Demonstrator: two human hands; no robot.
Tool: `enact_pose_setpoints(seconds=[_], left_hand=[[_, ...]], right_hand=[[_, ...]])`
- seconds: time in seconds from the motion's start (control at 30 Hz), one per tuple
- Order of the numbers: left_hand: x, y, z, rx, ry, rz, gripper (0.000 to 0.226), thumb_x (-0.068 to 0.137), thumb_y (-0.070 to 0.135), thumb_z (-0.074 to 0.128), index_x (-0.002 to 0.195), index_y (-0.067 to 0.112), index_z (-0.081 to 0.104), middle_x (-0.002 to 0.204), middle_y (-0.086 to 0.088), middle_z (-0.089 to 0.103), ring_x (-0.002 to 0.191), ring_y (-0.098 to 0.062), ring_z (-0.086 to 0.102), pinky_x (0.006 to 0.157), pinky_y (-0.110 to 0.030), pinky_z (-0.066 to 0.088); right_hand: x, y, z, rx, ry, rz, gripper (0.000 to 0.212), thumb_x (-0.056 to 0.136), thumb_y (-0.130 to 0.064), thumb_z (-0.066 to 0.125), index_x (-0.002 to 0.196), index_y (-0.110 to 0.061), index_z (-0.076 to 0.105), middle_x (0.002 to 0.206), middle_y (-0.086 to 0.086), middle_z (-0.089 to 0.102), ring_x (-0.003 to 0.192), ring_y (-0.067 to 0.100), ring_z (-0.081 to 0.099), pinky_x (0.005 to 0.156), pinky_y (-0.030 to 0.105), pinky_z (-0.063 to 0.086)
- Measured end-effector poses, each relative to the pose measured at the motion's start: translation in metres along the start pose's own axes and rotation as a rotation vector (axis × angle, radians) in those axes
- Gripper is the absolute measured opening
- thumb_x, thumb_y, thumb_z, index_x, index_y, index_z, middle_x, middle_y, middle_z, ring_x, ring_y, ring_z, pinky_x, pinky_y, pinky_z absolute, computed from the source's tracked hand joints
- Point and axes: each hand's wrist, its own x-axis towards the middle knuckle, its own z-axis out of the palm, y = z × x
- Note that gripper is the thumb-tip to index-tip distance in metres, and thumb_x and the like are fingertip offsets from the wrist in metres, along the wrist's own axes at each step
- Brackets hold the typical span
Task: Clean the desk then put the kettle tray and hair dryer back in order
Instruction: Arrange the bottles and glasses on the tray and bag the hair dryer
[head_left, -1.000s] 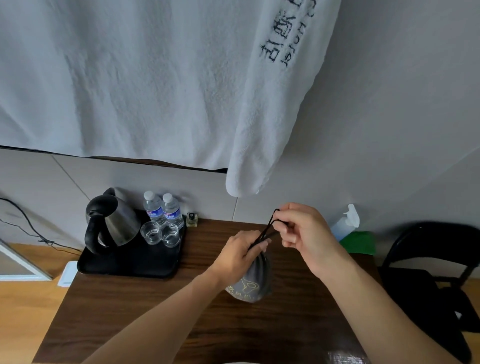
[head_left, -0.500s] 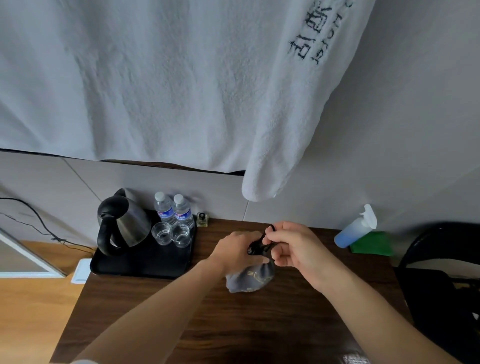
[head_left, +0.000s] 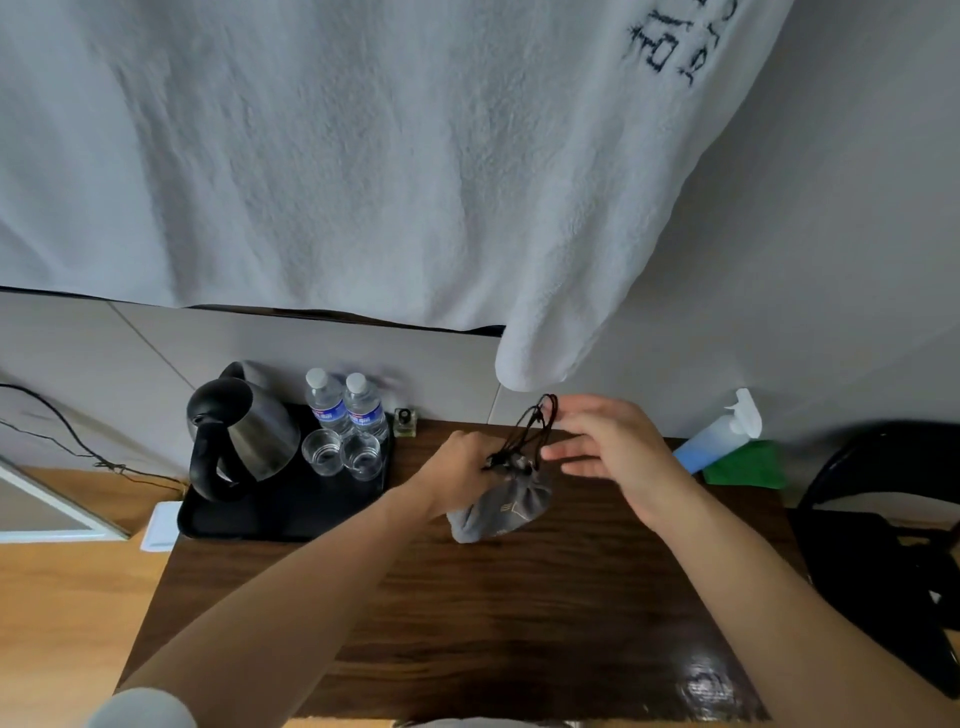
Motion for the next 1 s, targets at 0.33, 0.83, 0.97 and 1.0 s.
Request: enact_pose_setpoints(seconds=[0.33,0.83,0.97,1.0], left_hand=[[-0.029,-0.001,-0.011,-0.118,-0.342,0.01,0.014,0.09,0.013,0.069,0.101,0.02,0.071,0.096,0.011,0.073,0.093,-0.004,0.066,0.085,-0.027,0.054],[0.027,-0.145,0.053,-0.192,0.153,-0.404,0.021,0.083,0.023,0.079,0.102,0.03,0.075,0.09,0.012,0.074,0.086,-0.008,0.068,0.08,-0.02,0.051],[0.07,-0.19,0.07,-0.078,0.2,-0.495,0.023,0.084,0.021,0.076,0.106,0.024,0.074,0.089,0.005,0.072,0.087,-0.018,0.067,0.083,-0.03,0.054],[0.077,-0.202,0.074,-0.044,0.221,-0.519,0.029,0.083,0.02,0.074,0.111,0.025,0.072,0.095,0.001,0.074,0.091,-0.022,0.069,0.086,-0.034,0.055]], right_hand=[[0.027,0.1,0.024,-0.592,-0.446,0.039,0.031,0.081,-0.023,0.079,0.109,-0.033,0.07,0.115,-0.012,0.071,0.111,0.006,0.063,0.105,0.038,0.047],[0.188,0.246,0.048,-0.23,-0.065,0.108,0.038,0.09,-0.034,0.071,0.08,0.002,0.066,0.072,0.021,0.063,0.069,0.022,0.056,0.065,0.037,0.041],[0.267,0.259,0.062,-0.29,-0.016,0.07,0.028,0.091,-0.029,0.071,0.08,-0.003,0.07,0.074,0.018,0.066,0.07,0.027,0.06,0.066,0.04,0.043],[0.288,0.264,0.065,-0.287,0.003,0.079,0.024,0.09,-0.028,0.071,0.079,-0.007,0.07,0.078,0.014,0.068,0.076,0.029,0.064,0.069,0.043,0.048]])
